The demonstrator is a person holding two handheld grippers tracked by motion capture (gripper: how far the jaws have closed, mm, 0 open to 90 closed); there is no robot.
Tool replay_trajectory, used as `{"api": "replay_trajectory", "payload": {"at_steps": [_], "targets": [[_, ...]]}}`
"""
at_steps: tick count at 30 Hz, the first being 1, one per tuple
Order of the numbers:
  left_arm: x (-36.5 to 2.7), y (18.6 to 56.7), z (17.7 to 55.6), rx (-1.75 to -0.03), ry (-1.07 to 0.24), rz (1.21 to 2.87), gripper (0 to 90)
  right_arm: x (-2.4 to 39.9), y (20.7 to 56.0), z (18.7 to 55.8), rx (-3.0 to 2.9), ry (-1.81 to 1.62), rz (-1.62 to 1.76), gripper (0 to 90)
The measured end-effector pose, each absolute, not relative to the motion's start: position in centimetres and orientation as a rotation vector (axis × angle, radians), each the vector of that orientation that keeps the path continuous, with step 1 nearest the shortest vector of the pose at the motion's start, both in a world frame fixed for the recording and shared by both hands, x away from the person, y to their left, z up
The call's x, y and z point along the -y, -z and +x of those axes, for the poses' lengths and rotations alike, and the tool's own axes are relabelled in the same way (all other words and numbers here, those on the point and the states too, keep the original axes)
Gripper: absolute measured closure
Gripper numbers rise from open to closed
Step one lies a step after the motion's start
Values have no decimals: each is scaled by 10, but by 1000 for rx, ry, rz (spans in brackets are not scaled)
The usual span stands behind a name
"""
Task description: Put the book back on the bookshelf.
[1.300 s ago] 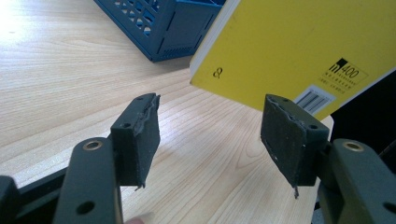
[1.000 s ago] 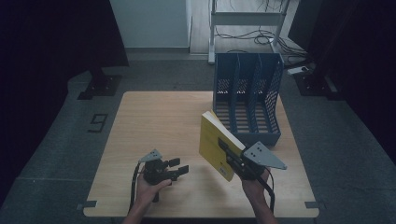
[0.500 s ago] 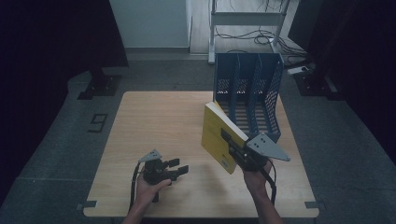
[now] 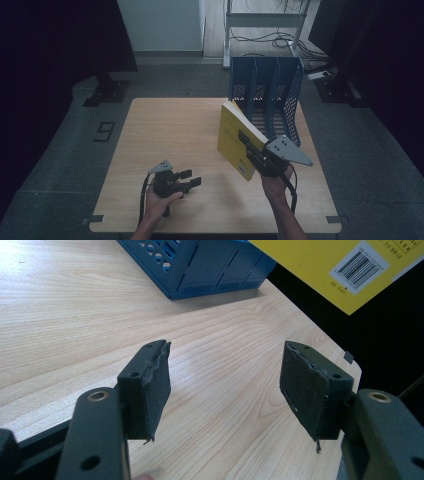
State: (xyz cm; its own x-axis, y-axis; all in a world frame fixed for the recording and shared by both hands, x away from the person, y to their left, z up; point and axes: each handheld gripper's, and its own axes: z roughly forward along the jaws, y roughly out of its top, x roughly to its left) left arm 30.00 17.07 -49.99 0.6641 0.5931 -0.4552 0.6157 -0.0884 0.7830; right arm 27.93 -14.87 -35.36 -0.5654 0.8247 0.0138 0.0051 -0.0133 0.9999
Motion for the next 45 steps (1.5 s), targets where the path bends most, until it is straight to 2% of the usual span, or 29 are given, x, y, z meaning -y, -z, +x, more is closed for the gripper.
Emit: {"api": "replay_trajectory", "payload": {"at_steps": [45], "targets": [[-173, 503, 302, -991, 38, 1768, 365, 159, 340, 322, -1555, -1551, 982, 743]]}}
